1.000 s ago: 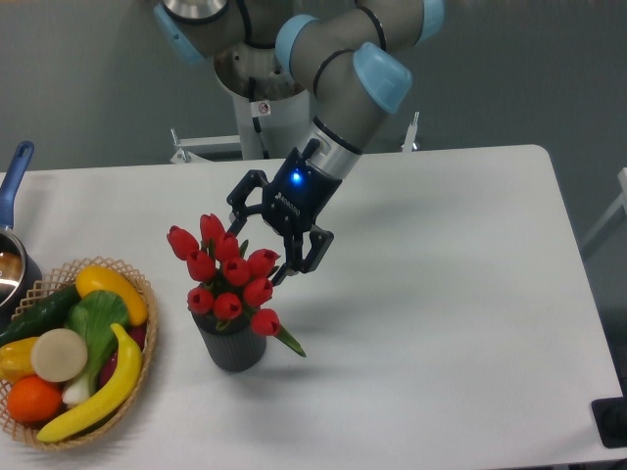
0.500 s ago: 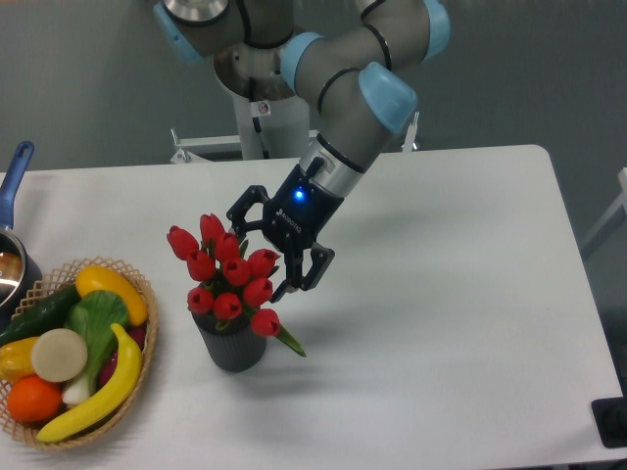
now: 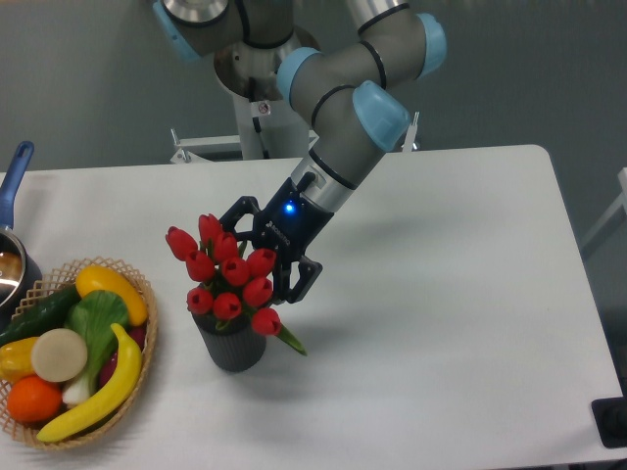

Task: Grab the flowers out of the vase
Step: 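Close the gripper around the tulip stems above the vase rim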

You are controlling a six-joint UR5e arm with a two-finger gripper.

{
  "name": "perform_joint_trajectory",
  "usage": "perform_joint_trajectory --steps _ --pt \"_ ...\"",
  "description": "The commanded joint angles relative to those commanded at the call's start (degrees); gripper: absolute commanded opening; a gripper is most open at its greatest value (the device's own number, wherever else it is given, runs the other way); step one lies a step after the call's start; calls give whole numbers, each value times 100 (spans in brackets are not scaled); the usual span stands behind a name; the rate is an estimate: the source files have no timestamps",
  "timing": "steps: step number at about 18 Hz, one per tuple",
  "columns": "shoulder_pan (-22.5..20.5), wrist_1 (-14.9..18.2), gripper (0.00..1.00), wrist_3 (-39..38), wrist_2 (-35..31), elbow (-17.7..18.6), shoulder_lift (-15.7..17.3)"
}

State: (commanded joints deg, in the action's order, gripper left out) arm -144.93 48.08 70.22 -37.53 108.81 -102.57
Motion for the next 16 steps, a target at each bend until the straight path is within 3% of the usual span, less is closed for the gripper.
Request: perform_joint_trajectory --steps 10,14,16 --pt "35 0 99 0 9 -97 -62" --pt "35 0 84 0 9 -114 -62" --pt "35 0 72 -9 9 -114 -70"
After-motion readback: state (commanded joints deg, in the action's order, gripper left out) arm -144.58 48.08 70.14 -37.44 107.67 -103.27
